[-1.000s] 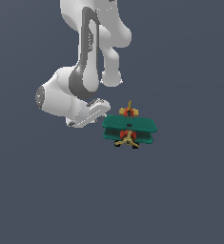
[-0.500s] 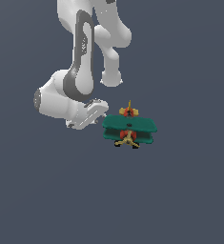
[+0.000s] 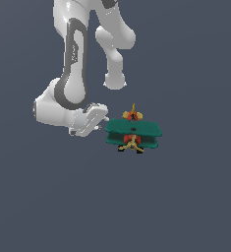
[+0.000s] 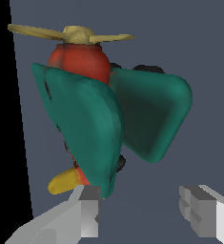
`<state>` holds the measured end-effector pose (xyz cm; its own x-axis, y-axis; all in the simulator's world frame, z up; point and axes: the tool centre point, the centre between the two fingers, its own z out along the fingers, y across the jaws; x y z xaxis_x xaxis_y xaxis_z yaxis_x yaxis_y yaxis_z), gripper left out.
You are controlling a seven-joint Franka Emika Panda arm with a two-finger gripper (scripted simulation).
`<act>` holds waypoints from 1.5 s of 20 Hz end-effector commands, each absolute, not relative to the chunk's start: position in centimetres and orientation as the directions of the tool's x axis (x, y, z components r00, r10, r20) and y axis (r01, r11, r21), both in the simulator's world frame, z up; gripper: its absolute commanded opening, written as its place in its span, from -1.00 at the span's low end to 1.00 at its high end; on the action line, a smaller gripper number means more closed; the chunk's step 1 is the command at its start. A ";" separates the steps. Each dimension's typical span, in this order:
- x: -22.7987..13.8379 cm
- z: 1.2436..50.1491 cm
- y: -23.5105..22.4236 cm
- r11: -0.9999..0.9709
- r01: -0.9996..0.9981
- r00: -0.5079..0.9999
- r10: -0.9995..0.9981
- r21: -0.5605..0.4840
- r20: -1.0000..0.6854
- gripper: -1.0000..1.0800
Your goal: Pick up the object and move it to a goal position.
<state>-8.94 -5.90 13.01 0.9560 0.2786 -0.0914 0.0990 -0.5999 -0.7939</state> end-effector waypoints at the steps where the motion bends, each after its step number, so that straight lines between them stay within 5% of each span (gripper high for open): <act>1: -8.9 12.6 -4.8 -0.561 0.111 0.953 0.294 -0.820 -0.072 0.23; 30: -8.9 12.4 -4.0 -0.421 0.135 0.959 0.281 -0.897 0.012 0.23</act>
<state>-8.44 -5.01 13.00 0.9629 0.2694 0.0150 0.1384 -0.4453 -0.8846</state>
